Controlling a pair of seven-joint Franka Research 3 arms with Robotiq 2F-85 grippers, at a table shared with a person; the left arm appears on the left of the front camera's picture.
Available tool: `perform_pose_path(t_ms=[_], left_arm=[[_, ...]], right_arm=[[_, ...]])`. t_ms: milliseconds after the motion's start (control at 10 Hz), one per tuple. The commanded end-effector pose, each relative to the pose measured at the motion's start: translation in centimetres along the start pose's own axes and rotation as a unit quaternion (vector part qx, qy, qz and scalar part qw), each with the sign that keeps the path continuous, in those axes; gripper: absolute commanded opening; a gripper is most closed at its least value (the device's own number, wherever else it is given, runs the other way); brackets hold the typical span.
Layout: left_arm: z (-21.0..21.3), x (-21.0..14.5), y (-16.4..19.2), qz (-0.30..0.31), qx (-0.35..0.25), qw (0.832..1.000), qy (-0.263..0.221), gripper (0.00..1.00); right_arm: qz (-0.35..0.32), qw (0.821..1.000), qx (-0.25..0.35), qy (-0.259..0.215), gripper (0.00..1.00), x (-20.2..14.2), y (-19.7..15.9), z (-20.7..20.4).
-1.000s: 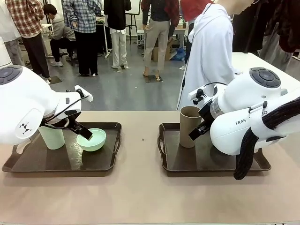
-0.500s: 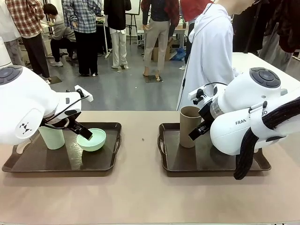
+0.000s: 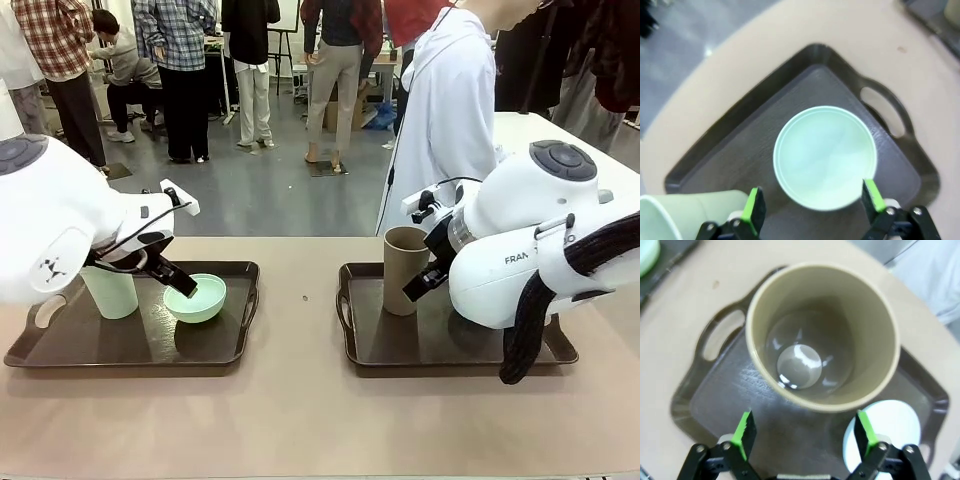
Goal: Set up a tray with a mat and arrange the tableware.
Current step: Pick up the Picnic Bowl and Reusable plastic cup from the Handle tray in front of the human's position and hold them in the air.
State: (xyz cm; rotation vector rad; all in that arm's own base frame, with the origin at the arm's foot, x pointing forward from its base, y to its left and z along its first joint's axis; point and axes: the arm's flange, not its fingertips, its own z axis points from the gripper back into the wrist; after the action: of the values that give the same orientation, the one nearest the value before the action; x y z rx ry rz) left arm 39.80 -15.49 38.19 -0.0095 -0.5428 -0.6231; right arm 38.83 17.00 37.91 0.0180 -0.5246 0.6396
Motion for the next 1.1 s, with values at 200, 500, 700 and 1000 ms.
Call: perform_pose_path(t_ms=[200,500,700,1000], left_arm=[[11.1,-7.1,-4.2,-0.023,-0.058,0.997,0.051,1.0],[13.8,-11.8,-5.9,0.01,-0.115,0.987,0.109,1.0],[14.6,-2.1,-4.7,-0.009,-0.102,0.99,0.099,1.0],[16.0,-2.9,-4.6,-0.006,-0.102,0.989,0.112,1.0]], right_arm=[[-0.038,0.998,0.038,0.033,1.0,-6.3,7.4,10.4],[-0.122,0.988,0.035,0.092,1.0,-13.5,10.5,12.5],[-0.076,0.994,0.024,0.08,1.0,-1.1,9.2,13.9],[-0.094,0.991,0.017,0.097,1.0,-2.0,10.0,15.2]])
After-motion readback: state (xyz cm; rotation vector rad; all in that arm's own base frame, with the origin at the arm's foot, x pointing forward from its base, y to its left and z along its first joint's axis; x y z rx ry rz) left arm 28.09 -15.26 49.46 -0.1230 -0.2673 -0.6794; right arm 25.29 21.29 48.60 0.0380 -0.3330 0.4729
